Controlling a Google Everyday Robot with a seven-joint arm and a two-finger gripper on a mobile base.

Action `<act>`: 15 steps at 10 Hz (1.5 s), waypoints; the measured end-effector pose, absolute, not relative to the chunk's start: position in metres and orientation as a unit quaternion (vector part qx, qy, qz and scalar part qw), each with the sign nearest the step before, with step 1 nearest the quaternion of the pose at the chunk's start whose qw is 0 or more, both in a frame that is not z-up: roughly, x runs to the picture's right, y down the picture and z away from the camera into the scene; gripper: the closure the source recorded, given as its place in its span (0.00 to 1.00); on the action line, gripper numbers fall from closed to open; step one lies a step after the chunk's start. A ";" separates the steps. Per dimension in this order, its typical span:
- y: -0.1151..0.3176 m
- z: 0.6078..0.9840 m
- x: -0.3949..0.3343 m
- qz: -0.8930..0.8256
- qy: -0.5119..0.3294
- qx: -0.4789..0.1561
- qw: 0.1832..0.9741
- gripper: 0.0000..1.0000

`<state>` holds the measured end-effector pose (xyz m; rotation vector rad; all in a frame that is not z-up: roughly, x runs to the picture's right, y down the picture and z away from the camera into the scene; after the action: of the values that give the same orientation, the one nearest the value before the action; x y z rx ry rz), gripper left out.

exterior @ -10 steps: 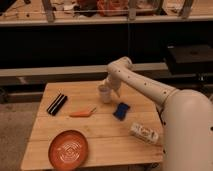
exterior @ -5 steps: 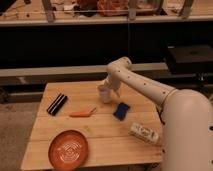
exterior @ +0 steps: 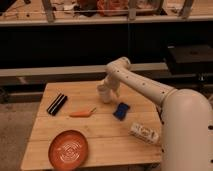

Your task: Pick up the ceramic cup

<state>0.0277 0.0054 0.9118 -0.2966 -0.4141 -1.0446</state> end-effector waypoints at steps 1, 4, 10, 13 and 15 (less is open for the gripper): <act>0.005 0.911 0.029 -0.493 -0.195 -0.138 0.836 0.38; 0.006 0.910 0.028 -0.494 -0.192 -0.136 0.837 0.68; 0.005 0.907 0.027 -0.499 -0.188 -0.134 0.835 1.00; 0.002 0.893 0.027 -0.493 -0.235 -0.107 0.831 1.00; -0.008 0.861 0.026 -0.500 -0.258 -0.078 0.823 1.00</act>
<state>0.0264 -0.0080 0.8614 -0.1654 -0.5494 -1.0646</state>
